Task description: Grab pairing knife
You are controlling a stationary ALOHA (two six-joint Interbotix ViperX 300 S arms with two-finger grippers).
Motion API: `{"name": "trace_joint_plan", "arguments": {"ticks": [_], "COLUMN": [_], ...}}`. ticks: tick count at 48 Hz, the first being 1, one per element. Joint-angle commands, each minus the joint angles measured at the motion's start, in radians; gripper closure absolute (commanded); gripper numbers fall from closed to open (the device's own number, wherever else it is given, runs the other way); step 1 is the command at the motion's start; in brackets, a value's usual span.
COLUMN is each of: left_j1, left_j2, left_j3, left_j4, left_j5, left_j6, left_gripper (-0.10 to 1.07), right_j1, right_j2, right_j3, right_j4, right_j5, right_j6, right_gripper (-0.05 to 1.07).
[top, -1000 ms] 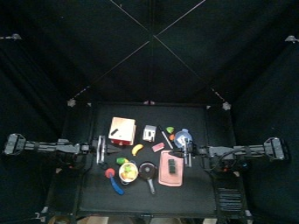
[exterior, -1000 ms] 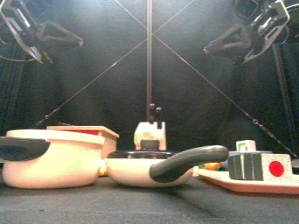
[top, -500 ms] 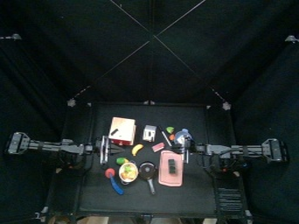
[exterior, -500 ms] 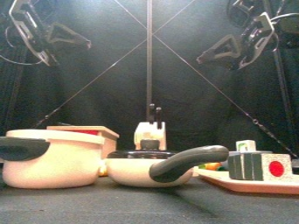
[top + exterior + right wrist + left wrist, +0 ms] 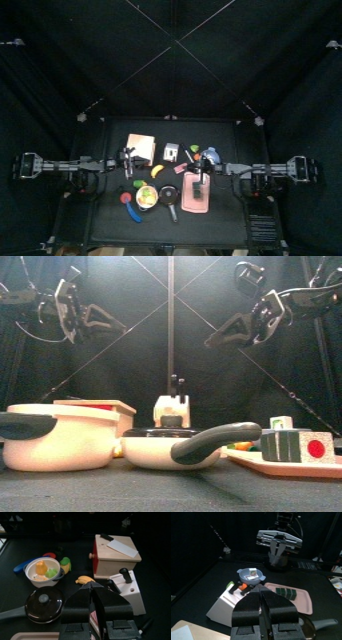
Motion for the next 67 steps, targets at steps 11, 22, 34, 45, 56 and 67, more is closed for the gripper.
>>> {"name": "trace_joint_plan", "arguments": {"ticks": [11, 22, 34, 45, 56, 67], "left_j1": [0.014, 0.021, 0.044, 0.064, 0.083, 0.1], "left_j2": [0.16, 0.275, 0.368, 0.449, 0.492, 0.499], "left_j3": [-0.074, -0.129, -0.175, -0.218, -0.244, -0.239], "left_j4": [-0.003, 0.008, 0.018, 0.02, 0.021, 0.021], "left_j5": [-0.094, -0.095, -0.095, -0.092, -0.091, -0.089], "left_j6": [0.005, 0.006, 0.006, 0.006, 0.006, 0.006], "left_gripper": [0.68, 0.8, 0.86, 0.86, 0.86, 0.86], "right_j1": [-0.031, -0.061, -0.084, -0.097, -0.112, -0.112], "right_j2": [0.115, 0.164, 0.229, 0.275, 0.268, 0.249], "right_j3": [-0.08, -0.107, -0.146, -0.184, -0.193, -0.193], "right_j4": [-0.029, -0.028, -0.029, -0.064, -0.069, -0.067], "right_j5": [-0.009, -0.011, -0.009, 0.011, 0.04, 0.051], "right_j6": [0.0, 0.0, -0.003, -0.003, -0.002, 0.0], "right_gripper": [0.66, 0.4, 0.23, 0.23, 0.23, 0.23]}}
